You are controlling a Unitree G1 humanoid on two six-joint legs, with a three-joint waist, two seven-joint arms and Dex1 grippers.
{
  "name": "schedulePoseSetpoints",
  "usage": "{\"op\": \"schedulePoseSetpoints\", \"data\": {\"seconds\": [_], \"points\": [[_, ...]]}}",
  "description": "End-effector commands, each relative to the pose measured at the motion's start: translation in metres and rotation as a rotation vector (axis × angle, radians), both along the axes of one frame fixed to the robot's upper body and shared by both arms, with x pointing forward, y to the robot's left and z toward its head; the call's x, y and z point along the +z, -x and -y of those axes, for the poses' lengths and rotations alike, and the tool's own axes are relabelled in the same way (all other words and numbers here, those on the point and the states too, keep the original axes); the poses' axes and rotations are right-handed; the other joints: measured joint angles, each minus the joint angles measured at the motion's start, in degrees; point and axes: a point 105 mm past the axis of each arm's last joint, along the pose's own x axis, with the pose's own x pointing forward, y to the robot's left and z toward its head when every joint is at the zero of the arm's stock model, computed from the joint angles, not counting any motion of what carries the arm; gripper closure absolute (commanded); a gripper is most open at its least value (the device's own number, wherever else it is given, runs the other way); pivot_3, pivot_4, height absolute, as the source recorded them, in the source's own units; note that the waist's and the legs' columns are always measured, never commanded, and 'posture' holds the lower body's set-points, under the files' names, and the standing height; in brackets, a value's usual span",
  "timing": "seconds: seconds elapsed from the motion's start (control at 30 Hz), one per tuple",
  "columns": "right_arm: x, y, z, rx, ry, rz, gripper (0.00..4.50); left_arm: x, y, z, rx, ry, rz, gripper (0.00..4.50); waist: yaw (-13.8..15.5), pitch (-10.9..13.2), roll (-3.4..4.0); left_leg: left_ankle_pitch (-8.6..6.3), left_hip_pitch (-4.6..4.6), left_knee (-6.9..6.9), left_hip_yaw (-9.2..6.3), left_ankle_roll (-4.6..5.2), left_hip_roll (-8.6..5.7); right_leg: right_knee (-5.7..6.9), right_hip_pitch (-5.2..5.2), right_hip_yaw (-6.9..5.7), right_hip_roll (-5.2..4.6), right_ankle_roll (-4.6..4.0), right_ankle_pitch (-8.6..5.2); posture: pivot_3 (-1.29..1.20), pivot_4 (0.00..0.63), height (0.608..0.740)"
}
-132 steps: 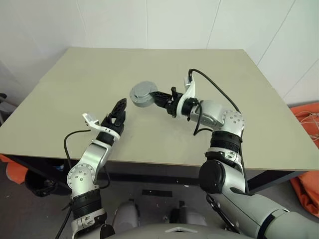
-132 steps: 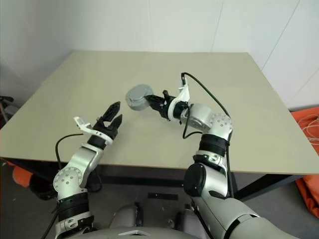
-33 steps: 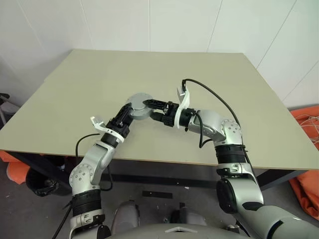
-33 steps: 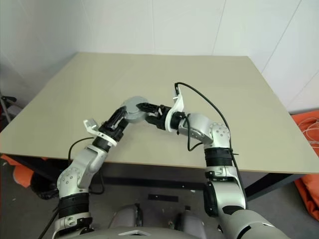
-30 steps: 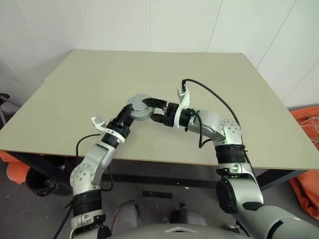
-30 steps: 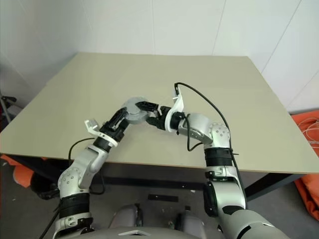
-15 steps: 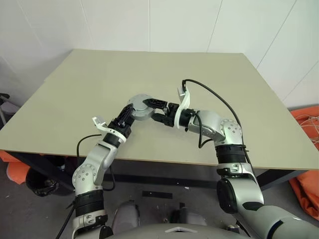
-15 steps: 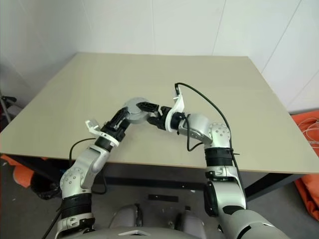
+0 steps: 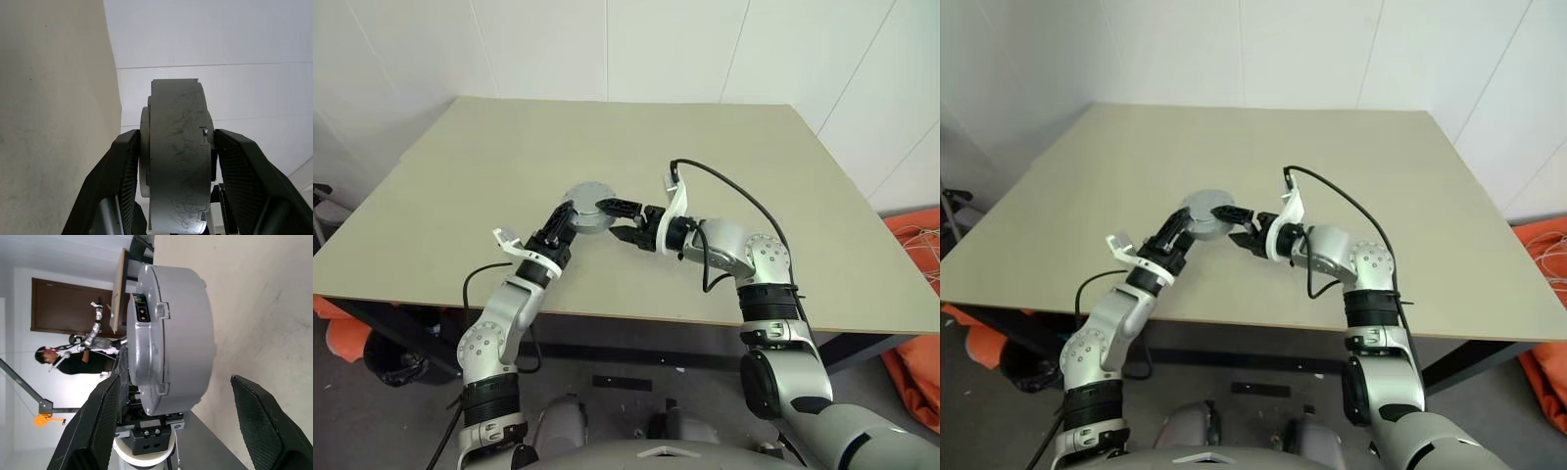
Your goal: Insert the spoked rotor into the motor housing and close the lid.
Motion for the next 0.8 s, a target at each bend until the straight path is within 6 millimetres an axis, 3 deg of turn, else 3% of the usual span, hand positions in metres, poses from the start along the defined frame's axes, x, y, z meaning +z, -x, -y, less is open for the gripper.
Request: {"op": "schedulePoseSetpoints", "data": {"seconds": [0.03, 0.43, 0.8], "points": [[0.008, -0.004, 0.003, -0.014, -0.01, 0.026, 0.43, 0.029, 0.001, 0.001, 0.0, 0.009, 0.117, 2.38, 0.0, 0.0, 0.0, 0.0, 0.0, 0.0, 0.0, 0.0, 0.0, 0.0, -0.01, 0.0, 0.0, 0.0, 0.0, 0.0, 0.0, 0.74], [0.021, -0.009, 0.009, -0.023, -0.06, 0.073, 0.43, 0.019, 0.003, -0.017, 0.079, -0.018, 0.098, 2.38, 0.0, 0.0, 0.0, 0.0, 0.0, 0.0, 0.0, 0.0, 0.0, 0.0, -0.01, 0.0, 0.0, 0.0, 0.0, 0.0, 0.0, 0.74], [0.019, -0.012, 0.014, -0.034, -0.049, 0.073, 0.43, 0.018, 0.004, -0.046, 0.221, -0.053, 0.094, 2.38, 0.0, -0.01, -0.01, 0.0, 0.01, 0.02, 0.0, 0.0, 0.0, 0.0, -0.01, 0.0, 0.0, 0.0, 0.0, 0.0, 0.0, 0.74]]}}
